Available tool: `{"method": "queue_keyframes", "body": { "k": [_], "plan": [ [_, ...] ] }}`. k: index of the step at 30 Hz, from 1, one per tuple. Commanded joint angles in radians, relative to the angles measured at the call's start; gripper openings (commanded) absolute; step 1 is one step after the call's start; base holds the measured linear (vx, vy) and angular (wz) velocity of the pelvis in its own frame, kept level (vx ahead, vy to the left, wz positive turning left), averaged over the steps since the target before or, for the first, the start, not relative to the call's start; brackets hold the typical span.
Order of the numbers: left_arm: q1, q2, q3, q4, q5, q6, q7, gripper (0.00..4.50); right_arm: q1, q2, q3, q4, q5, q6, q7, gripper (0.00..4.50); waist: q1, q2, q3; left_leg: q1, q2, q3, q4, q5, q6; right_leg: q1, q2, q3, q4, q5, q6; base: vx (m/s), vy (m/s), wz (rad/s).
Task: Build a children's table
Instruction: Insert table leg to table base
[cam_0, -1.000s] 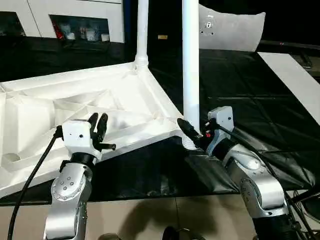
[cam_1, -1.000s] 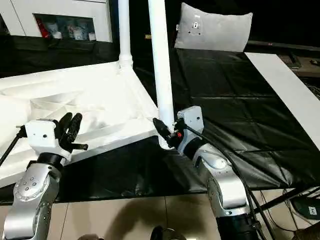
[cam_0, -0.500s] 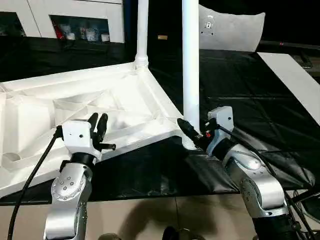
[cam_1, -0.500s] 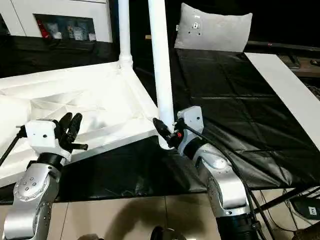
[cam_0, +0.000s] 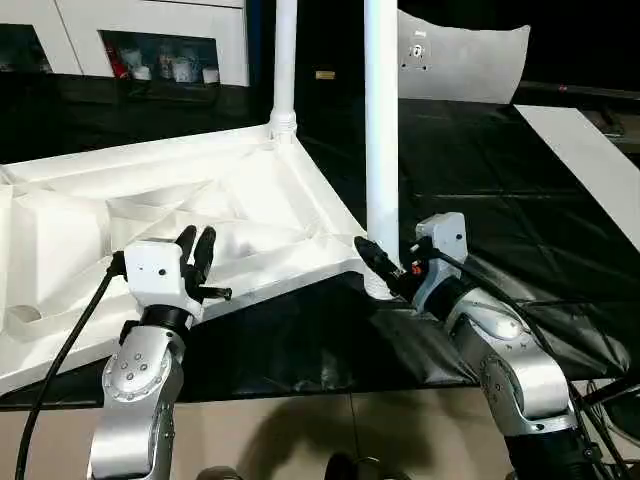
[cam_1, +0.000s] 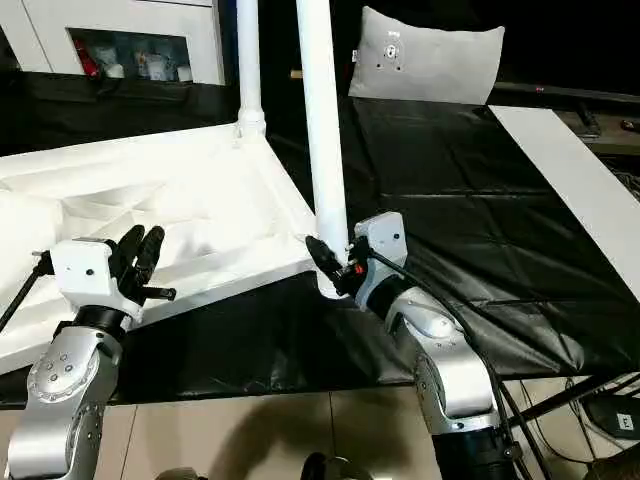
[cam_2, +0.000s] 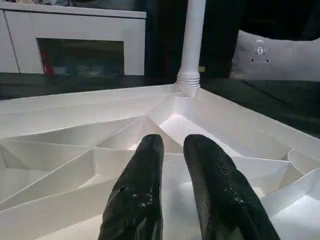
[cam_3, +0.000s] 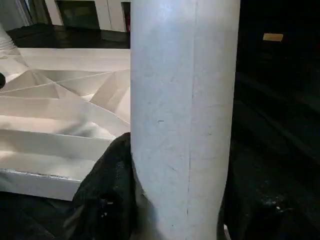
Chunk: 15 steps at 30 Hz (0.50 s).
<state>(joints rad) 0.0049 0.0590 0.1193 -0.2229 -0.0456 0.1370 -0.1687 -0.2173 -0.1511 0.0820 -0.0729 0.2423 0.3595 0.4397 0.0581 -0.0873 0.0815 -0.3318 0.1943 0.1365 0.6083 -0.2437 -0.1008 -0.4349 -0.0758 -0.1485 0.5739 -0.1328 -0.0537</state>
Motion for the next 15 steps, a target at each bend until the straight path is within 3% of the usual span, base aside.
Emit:
{"method": "queue_keyframes", "body": {
  "k": [1, 15],
  "plan": [
    [0.001, -0.005, -0.010, -0.017, 0.000, -0.004, 0.002, 1.01, -0.004, -0.009, -0.020, -0.002, 0.002, -0.002, -0.002, 1.88, 0.003, 0.009, -0.066, -0.024, 0.027, 0.003, -0.072, -0.058, 0.092, 0.082, -0.062, 0.062, -0.076, -0.377, 0.011, 0.000, 0.000, 0.00],
    [0.001, -0.005, -0.010, -0.017, 0.000, -0.004, 0.002, 1.01, -0.004, -0.009, -0.020, -0.002, 0.002, -0.002, -0.002, 1.88, 0.003, 0.009, -0.066, -0.024, 0.027, 0.003, -0.071, -0.053, 0.094, 0.082, -0.062, 0.062, -0.075, -0.371, 0.009, 0.000, 0.000, 0.00]
  ]
}}
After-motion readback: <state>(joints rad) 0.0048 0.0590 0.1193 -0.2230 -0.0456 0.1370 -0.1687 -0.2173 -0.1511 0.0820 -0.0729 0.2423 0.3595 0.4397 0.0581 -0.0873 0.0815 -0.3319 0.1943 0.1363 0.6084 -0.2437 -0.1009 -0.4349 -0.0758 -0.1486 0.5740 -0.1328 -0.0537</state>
